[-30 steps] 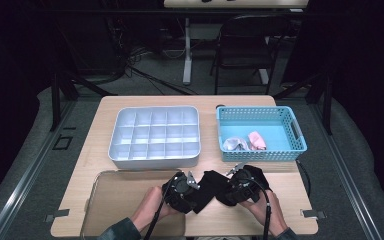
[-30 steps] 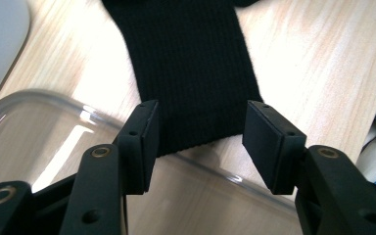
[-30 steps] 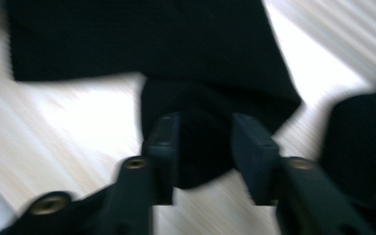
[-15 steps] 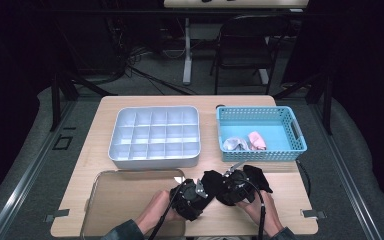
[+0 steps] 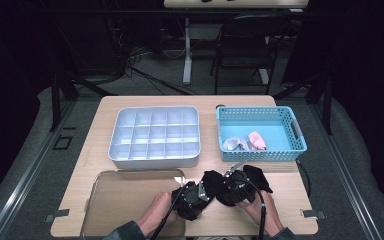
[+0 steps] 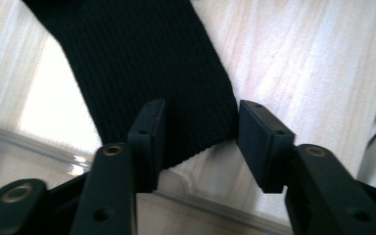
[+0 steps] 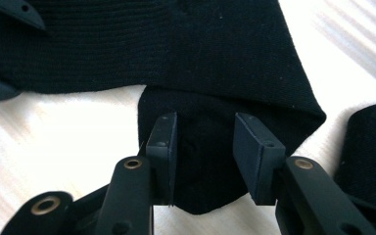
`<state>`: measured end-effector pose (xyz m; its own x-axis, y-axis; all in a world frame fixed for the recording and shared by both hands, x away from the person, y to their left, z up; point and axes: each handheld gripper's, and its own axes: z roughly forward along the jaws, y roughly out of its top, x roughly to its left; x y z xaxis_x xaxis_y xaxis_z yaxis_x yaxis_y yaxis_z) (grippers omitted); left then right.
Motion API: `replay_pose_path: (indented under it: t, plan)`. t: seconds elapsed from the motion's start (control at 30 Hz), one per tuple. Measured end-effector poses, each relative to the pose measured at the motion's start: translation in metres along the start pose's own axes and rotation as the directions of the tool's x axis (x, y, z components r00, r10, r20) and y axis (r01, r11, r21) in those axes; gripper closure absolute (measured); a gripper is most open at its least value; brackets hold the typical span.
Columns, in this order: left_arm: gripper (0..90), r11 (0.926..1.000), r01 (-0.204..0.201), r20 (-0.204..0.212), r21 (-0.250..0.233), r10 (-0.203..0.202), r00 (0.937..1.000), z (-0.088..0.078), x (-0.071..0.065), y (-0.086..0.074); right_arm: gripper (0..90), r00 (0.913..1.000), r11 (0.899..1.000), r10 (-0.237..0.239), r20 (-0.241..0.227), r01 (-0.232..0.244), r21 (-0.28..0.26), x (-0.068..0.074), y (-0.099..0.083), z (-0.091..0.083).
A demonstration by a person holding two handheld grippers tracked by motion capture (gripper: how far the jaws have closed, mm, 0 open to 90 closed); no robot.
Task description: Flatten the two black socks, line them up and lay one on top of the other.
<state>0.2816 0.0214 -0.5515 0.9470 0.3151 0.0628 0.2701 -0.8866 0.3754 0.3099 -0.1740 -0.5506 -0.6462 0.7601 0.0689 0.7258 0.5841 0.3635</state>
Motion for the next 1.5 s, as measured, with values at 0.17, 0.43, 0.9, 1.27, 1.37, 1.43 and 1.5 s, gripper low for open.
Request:
replay_pose_path:
  t: [0.17,0.43,0.9,1.27,1.37,1.43,1.5]
  plan:
    - [68.9,1.0,0.004,-0.032,0.003,-0.004,0.9995,-0.001,0.001,-0.001,63.6,0.9988,1.0,-0.011,-0.047,0.012,0.02,0.006,-0.001,-0.001]
    - [78.0,0.9989,0.032,-0.055,-0.034,-0.034,0.9979,-0.006,0.006,-0.004,64.0,0.9879,0.997,-0.044,-0.149,0.052,0.053,0.013,0.001,0.0]
    - [78.2,0.9707,0.085,-0.106,-0.225,-0.111,0.9882,-0.037,0.019,-0.008,48.5,0.9992,0.99,-0.016,-0.036,0.011,-0.137,-0.001,0.0,-0.027]
    - [78.0,0.9569,0.081,-0.085,-0.279,-0.109,0.9905,-0.045,0.02,-0.002,42.9,0.9863,0.948,-0.144,0.081,0.161,-0.276,0.025,0.014,-0.04]
    - [77.8,0.9547,0.057,-0.079,-0.292,-0.084,0.9933,-0.047,0.019,0.001,56.7,0.976,0.942,-0.2,0.086,0.216,-0.257,0.027,0.022,-0.033]
    - [77.4,0.953,0.055,-0.079,-0.298,-0.082,0.9935,-0.047,0.019,0.001,73.5,0.9767,0.944,-0.201,0.075,0.213,-0.251,0.025,0.024,-0.028]
    - [75.5,0.9524,0.065,-0.078,-0.298,-0.092,0.9927,-0.046,0.02,0.0,85.7,0.9846,0.952,-0.169,0.046,0.175,-0.252,0.02,0.023,-0.028]
